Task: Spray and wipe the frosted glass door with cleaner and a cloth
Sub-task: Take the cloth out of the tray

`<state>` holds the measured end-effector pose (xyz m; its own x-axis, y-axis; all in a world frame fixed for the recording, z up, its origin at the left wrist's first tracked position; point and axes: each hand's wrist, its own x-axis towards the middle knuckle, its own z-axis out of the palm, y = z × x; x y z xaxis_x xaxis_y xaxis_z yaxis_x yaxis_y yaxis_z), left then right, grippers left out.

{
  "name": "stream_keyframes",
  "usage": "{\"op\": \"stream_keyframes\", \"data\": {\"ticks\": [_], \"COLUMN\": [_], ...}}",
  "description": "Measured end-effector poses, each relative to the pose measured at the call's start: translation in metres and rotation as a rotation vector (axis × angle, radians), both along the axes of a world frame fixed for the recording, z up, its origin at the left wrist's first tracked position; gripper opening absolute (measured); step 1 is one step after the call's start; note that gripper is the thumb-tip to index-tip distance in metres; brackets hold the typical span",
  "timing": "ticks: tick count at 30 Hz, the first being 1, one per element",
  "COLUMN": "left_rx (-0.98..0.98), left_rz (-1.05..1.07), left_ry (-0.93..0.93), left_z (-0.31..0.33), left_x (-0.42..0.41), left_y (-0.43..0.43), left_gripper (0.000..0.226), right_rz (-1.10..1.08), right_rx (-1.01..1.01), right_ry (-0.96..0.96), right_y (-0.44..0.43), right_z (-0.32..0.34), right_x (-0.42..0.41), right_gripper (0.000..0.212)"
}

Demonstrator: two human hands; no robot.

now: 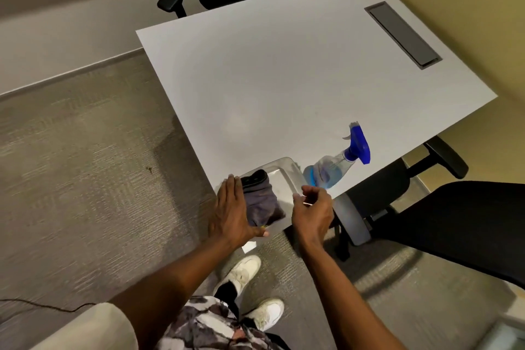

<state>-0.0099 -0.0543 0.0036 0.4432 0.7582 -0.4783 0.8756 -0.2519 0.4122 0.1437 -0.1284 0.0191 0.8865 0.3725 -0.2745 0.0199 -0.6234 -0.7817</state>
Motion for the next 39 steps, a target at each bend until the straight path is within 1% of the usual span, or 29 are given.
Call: {"op": "stream_keyframes", "data": {"ticks": [2,3,7,9,15,17,19,23,30,33,36,39], "left_rx": [0.004,0.010,0.023,0.023,-0.005,-0.011,-0.016,-0.017,-0.003,0.011,0.001,-0.003], "left_rz": [0.008,0.014,0.021,0.013,0.003,0.008,0.008,0.001,-0.018,-0.058,-0.051,-0.070], "left_ry": [-0.009,-0.009,-0.006,0.008,0.002,0.004,0.006,0.012,0.030,0.081,0.109,0.121], "left_z": [-0.003,-0.004,-0.007,-0.006,-0.002,0.000,0.003,0.006,0.003,0.002,0.002,0.005], "left_x": [0.000,0.000,0.000,-0.001,-0.001,-0.001,-0.001,0.000,0.000,0.001,0.003,0.003], "left_y": [0.000,0.000,0.001,0.002,0.002,0.003,0.004,0.005,0.007,0.008,0.008,0.008], "left_gripper": [0.175,0.175,0.175,0.173,0.169,0.168,0.168,0.169,0.172,0.173,0.172,0.171], "right_rz": [0.149,0.218,0.462,0.534,0.675,0.680,0.665,0.612,0.493,0.452,0.353,0.286], "right_rx": [0.007,-0.008,-0.160,-0.208,-0.245,-0.245,-0.239,-0.195,-0.126,-0.075,0.021,0.126], "right_ry": [-0.002,0.005,0.042,0.032,-0.065,-0.100,-0.114,-0.079,-0.153,-0.160,-0.092,-0.014], "right_y": [0.012,0.019,0.048,0.058,0.069,0.069,0.068,0.059,0.032,0.021,0.014,0.004], "right_z": [0.000,-0.001,-0.009,-0.015,-0.031,-0.033,-0.034,-0.028,-0.004,0.011,0.030,0.050], "right_x": [-0.010,-0.012,-0.011,-0.010,-0.008,-0.007,-0.006,0.001,0.010,0.017,0.023,0.028], "right_gripper": [0.025,0.027,0.053,0.060,0.053,0.049,0.042,0.024,0.024,0.022,0.018,0.020]}}
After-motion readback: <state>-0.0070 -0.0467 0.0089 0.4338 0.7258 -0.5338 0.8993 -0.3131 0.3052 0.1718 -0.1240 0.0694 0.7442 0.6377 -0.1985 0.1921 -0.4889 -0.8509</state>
